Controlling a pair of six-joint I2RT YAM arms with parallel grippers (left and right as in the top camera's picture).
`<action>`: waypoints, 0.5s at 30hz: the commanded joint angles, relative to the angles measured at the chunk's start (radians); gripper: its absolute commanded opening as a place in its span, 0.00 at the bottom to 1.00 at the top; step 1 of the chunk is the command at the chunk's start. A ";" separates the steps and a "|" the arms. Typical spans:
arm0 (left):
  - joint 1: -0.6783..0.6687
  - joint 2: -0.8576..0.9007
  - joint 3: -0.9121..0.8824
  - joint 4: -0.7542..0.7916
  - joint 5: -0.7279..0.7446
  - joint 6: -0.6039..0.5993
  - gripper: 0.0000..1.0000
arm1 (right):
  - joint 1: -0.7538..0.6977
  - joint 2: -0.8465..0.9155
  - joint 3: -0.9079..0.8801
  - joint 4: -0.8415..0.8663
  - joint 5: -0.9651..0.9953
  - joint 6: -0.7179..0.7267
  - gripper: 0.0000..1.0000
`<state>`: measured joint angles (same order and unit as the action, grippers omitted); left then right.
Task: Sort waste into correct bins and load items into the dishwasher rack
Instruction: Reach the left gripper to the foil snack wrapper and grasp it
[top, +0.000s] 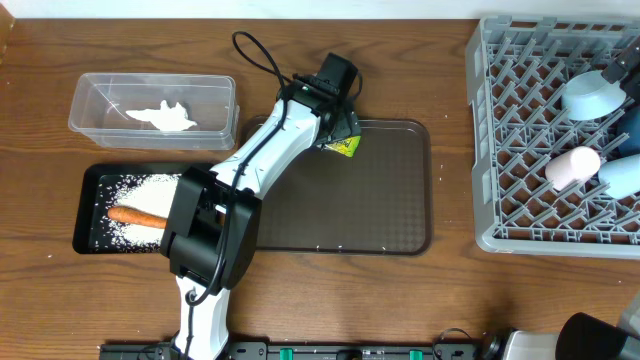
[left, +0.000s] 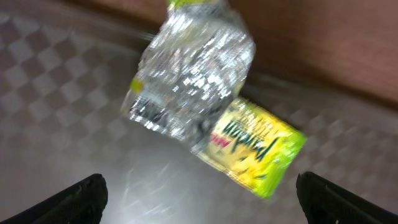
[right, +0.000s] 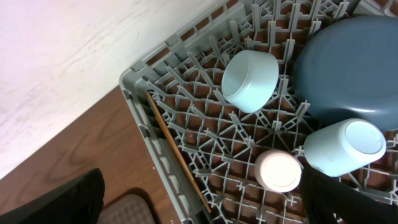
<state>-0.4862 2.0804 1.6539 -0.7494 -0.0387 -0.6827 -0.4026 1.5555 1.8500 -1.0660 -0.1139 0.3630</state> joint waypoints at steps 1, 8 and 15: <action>0.003 0.018 -0.010 -0.039 -0.026 0.012 1.00 | 0.003 -0.002 -0.002 -0.002 0.009 -0.012 0.99; 0.003 0.018 -0.010 -0.070 -0.026 0.012 1.00 | 0.003 -0.002 -0.002 -0.001 0.009 -0.012 0.99; 0.003 0.018 -0.010 0.009 -0.026 0.012 0.98 | 0.003 -0.002 -0.002 -0.002 0.009 -0.012 0.99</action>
<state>-0.4862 2.0808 1.6527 -0.7570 -0.0418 -0.6796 -0.4026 1.5555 1.8500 -1.0660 -0.1143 0.3626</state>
